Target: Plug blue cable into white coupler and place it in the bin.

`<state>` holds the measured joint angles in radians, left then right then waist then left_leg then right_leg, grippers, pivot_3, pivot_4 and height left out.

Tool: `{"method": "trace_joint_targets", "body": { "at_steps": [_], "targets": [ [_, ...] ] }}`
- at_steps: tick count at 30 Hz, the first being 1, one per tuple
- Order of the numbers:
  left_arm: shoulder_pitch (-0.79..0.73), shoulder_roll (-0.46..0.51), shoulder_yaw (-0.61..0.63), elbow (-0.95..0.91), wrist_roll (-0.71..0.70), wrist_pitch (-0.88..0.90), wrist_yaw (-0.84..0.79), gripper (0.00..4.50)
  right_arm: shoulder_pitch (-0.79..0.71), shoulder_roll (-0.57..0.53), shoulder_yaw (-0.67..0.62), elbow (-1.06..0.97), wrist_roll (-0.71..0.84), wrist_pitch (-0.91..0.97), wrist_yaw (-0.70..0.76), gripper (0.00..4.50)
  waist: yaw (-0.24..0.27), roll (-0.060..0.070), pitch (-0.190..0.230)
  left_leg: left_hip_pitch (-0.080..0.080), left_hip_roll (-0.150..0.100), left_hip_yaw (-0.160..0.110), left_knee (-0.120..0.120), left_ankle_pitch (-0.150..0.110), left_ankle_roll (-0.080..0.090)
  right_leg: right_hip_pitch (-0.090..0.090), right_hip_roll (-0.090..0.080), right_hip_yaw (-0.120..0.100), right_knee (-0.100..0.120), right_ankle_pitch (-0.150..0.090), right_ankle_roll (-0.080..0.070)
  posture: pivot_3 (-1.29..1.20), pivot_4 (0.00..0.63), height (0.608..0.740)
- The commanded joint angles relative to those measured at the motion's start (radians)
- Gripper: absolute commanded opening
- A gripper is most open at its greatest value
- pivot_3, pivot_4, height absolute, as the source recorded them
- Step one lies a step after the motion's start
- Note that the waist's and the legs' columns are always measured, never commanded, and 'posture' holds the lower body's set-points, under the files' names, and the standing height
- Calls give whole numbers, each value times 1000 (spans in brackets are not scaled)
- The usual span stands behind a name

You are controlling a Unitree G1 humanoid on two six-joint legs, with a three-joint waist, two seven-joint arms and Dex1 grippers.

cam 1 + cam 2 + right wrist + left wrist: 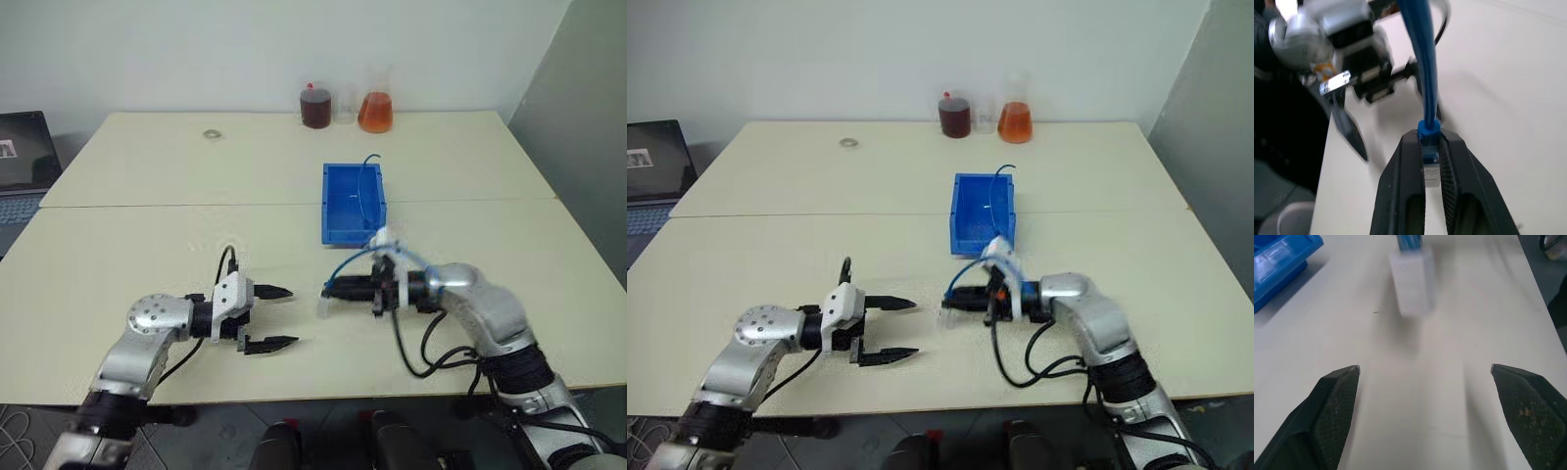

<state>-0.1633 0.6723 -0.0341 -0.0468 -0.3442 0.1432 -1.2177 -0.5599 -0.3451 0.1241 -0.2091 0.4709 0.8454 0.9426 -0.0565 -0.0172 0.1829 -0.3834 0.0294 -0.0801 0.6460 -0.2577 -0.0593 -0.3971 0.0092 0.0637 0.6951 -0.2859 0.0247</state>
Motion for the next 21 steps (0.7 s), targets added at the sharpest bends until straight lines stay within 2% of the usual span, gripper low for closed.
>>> {"method": "trace_joint_targets", "body": {
  "at_steps": [1, 5, 9, 14, 21],
  "targets": [
    [12, -10, 55, -195, -87, 161, 127, 4479, -104, 1, -150, -67, 121, 235, -142, 135, 0, 0, 0, 0, 0, 0, 0, 0, 0, 0, 0, 0, 0, 0, 0, 0, 150, 740],
    [16, -71, 76, -316, -127, 263, 281, 4479, -271, -2, -228, 43, 142, 361, -250, 135, 0, 0, 0, 0, -1, 0, 0, 0, 0, 0, 0, 0, 0, 0, 0, 0, 150, 740],
    [13, -162, 96, -370, -136, 324, 448, 4479, -439, 11, -204, 300, 59, 322, -322, 135, -3, 0, 0, 0, 0, 2, -1, 0, 0, -1, 0, 1, -1, 0, 0, 0, 150, 740],
    [53, -220, 77, -342, -77, 287, 541, 4479, -606, 56, -148, 715, -62, 97, -308, 135, -9, 0, 0, 0, 0, 5, -2, 0, 0, -4, 1, 5, 0, 0, -1, 0, 150, 740],
    [43, -256, 56, -341, -40, 259, 595, 4479, -769, 111, -115, 1155, -181, -186, -247, 135, -4, 0, 0, -9, -1, 6, -1, 0, 0, -11, 0, 5, -1, 1, -1, 0, 150, 740]
  ]
}}
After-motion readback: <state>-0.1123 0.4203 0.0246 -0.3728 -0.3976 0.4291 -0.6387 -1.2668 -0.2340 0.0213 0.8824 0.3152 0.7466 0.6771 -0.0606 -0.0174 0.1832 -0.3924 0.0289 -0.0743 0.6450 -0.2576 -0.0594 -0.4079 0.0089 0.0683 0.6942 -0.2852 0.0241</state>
